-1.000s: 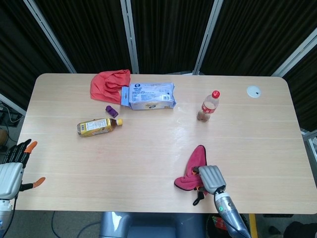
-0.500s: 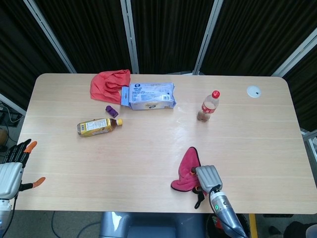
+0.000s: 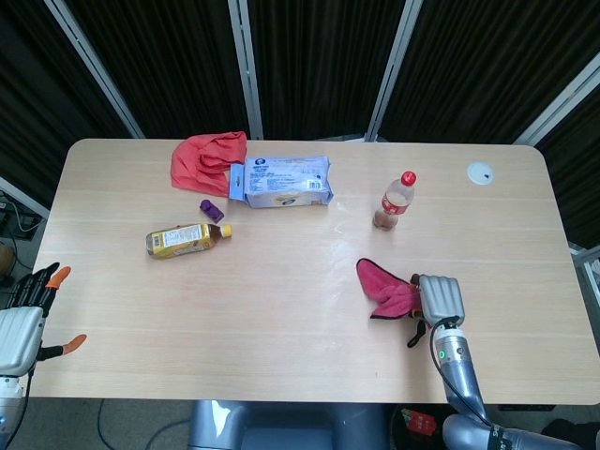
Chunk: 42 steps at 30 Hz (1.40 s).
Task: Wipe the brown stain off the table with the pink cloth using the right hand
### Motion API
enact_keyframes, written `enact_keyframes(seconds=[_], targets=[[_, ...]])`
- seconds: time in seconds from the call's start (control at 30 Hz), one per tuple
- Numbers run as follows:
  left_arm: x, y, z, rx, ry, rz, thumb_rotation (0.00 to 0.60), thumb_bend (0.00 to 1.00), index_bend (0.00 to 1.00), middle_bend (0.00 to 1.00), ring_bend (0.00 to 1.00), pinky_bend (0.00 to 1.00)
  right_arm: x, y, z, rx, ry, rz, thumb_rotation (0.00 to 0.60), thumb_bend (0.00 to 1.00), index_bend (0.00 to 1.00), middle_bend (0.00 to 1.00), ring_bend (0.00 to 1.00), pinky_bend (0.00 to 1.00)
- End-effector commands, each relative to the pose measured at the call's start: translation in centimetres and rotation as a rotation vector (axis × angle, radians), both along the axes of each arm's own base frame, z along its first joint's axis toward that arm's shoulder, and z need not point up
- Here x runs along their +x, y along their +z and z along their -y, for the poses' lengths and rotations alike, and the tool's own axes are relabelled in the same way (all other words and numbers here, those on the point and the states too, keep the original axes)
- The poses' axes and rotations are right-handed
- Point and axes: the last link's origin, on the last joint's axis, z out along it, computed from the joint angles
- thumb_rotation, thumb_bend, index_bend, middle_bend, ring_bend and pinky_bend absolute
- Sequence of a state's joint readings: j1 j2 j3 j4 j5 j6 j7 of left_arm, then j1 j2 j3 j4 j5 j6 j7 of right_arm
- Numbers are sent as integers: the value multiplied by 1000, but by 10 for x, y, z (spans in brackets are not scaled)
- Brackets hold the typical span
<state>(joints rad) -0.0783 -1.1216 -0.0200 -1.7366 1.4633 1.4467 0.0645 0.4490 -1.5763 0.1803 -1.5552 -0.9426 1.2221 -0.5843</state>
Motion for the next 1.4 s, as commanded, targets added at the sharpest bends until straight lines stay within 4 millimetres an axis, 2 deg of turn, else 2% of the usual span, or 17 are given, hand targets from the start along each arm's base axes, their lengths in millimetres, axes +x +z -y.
enact_keyframes(seconds=[0.03, 0.13, 0.2, 0.23, 0.3, 0.37, 0.43, 0.53, 0.63, 0.77, 1.03, 1.2, 1.37, 1.4], targets=[[0, 0, 0, 1, -1, 0, 600, 0, 79, 0, 0, 0, 15, 13, 14, -63, 53, 36, 600, 407, 712, 603, 520, 737], [0, 1, 0, 6, -2, 1, 600, 0, 79, 0, 0, 0, 27, 20, 24, -88, 83, 71, 600, 346, 605, 502, 404, 693], [0, 1, 0, 8, -1, 2, 600, 0, 79, 0, 0, 0, 32, 23, 28, -86, 91, 74, 600, 270, 458, 364, 255, 647], [0, 1, 0, 8, -2, 2, 600, 0, 79, 0, 0, 0, 33, 25, 30, -80, 91, 74, 600, 244, 406, 310, 198, 609], [0, 1, 0, 7, -2, 2, 600, 0, 78, 0, 0, 0, 34, 28, 32, -64, 87, 73, 600, 172, 263, 156, 55, 463], [0, 1, 0, 6, -2, 1, 600, 0, 78, 0, 0, 0, 33, 30, 33, -59, 84, 62, 600, 126, 174, 65, 6, 355], [0, 1, 0, 6, -1, 0, 600, 0, 76, 0, 0, 0, 31, 32, 33, -60, 82, 43, 600, 77, 96, 6, 0, 249], [0, 1, 0, 6, 0, 1, 600, 0, 73, 0, 0, 0, 28, 37, 31, -72, 84, 31, 600, 43, 43, 0, 0, 170], [0, 2, 0, 6, 0, 0, 600, 0, 71, 0, 0, 0, 23, 45, 24, -79, 73, 65, 600, 39, 37, 0, 0, 150], [0, 2, 1, 5, -1, -2, 600, 0, 66, 0, 0, 0, 8, 62, 3, -69, 74, 62, 600, 39, 37, 0, 0, 143], [0, 2, 1, 7, -13, -23, 600, 0, 56, 0, 0, 0, -24, 104, -56, -111, 193, -56, 600, 40, 23, 0, 0, 142], [0, 3, 1, 14, -24, -42, 600, 0, 31, 0, 0, 0, -38, 120, -87, -132, 243, -93, 600, 37, 1, 0, 0, 129], [-3, 3, 0, 0, -36, -98, 600, 0, 5, 0, 0, 0, -51, 134, -122, -135, 204, -67, 600, 33, 0, 0, 0, 62], [-3, 3, 0, -1, -37, -100, 600, 0, 3, 0, 0, 0, -52, 135, -124, -139, 198, -54, 600, 30, 0, 0, 0, 50]])
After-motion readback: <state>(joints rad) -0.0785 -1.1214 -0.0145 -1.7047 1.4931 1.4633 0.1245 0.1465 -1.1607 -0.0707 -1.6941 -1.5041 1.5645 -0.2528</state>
